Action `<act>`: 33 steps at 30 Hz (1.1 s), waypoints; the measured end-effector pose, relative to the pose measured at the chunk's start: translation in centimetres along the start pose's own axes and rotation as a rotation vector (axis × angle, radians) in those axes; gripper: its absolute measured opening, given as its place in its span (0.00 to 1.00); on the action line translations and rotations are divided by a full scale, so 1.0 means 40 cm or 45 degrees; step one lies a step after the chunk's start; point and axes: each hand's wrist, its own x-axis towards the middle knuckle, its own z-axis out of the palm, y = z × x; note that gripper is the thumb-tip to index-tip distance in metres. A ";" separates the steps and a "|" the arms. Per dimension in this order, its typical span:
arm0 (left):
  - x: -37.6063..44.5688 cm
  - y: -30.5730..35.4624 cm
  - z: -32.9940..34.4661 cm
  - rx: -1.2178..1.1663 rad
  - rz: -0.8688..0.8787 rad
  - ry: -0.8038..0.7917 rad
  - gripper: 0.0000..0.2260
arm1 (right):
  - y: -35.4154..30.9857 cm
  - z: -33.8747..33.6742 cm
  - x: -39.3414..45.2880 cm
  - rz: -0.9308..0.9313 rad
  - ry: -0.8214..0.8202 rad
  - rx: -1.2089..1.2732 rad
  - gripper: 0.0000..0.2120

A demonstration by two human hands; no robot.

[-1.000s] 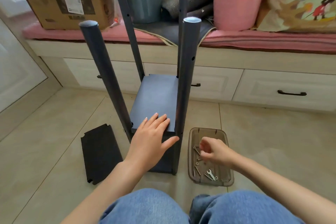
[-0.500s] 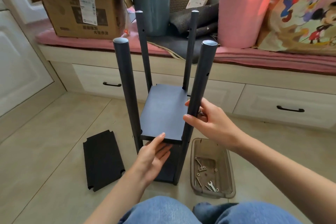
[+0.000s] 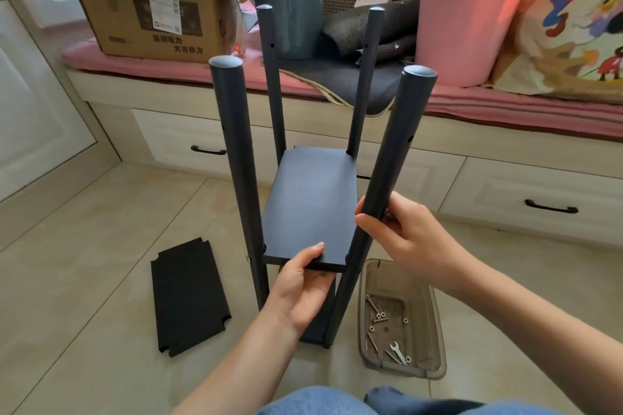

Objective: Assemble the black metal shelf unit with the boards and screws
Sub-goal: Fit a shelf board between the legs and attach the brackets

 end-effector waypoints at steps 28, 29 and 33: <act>-0.012 0.030 -0.032 0.123 0.037 -0.061 0.17 | -0.017 0.045 0.012 -0.001 -0.017 0.054 0.04; -0.012 0.032 -0.034 0.124 0.047 -0.075 0.17 | -0.019 0.047 0.014 0.003 -0.020 0.058 0.04; -0.011 0.039 -0.040 0.133 0.066 -0.106 0.19 | -0.022 0.056 0.014 0.012 0.010 0.048 0.04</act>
